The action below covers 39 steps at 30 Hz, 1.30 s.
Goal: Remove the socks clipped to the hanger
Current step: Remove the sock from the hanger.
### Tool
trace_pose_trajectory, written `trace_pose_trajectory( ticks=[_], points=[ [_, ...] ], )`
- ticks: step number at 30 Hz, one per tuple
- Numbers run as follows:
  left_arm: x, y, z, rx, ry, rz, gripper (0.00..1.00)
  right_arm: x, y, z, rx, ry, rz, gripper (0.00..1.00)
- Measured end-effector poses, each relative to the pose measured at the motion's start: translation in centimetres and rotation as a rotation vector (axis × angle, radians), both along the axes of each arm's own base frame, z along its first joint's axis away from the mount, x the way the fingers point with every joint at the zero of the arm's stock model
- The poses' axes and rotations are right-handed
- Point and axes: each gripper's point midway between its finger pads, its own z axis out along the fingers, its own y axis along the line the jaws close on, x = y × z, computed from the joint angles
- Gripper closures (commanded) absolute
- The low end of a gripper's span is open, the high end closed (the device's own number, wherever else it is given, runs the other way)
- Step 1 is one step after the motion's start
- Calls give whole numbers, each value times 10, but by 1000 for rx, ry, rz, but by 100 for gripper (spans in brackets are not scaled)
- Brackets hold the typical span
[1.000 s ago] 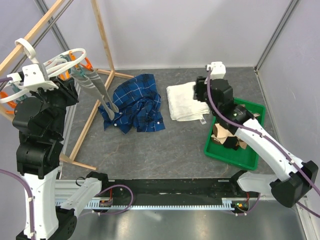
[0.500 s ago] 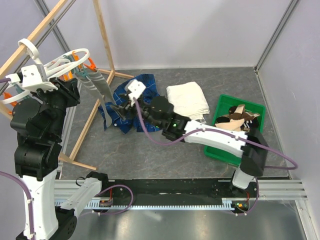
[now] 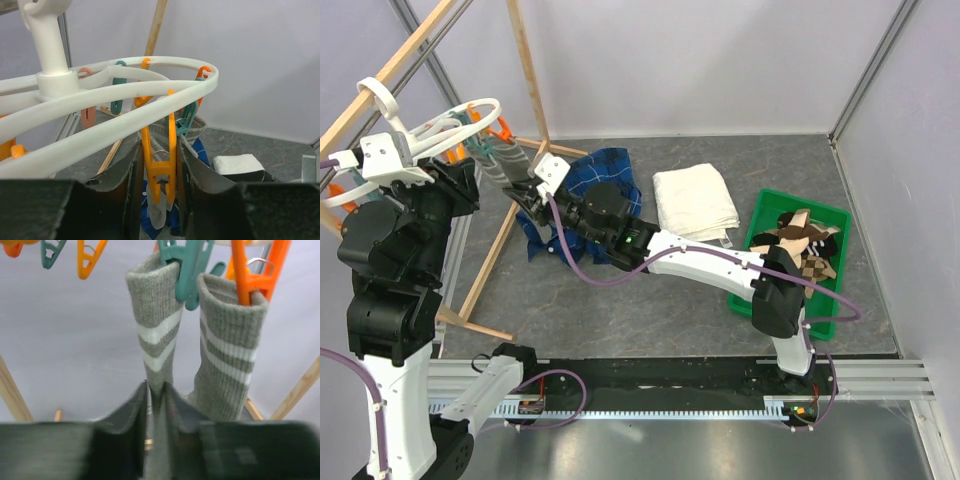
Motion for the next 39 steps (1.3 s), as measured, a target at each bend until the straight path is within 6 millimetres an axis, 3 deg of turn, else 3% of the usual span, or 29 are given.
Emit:
trace_pose_trajectory(
  ticks=[6, 11, 17, 22, 29, 33, 39],
  points=[
    [-6, 0, 1, 0, 1, -5, 50, -9, 8, 7, -1, -1, -2, 100],
    [-23, -5, 20, -21, -60, -52, 39, -8, 4, 30, 36, -4, -41, 100],
    [-49, -13, 34, -60, -128, -117, 39, 1, -2, 44, 52, 7, -94, 100],
    [-56, -13, 37, -84, -143, -121, 39, 3, 2, 39, 42, 13, -95, 100],
    [-52, -6, 50, -116, -135, -78, 43, -5, 12, 24, -2, 7, -84, 100],
    [-38, -1, 54, -121, -107, -35, 43, -19, 17, 24, -22, -29, -84, 100],
    [-7, -6, 43, -108, -26, -28, 43, -36, 25, 24, -51, -88, -101, 100]
  ],
)
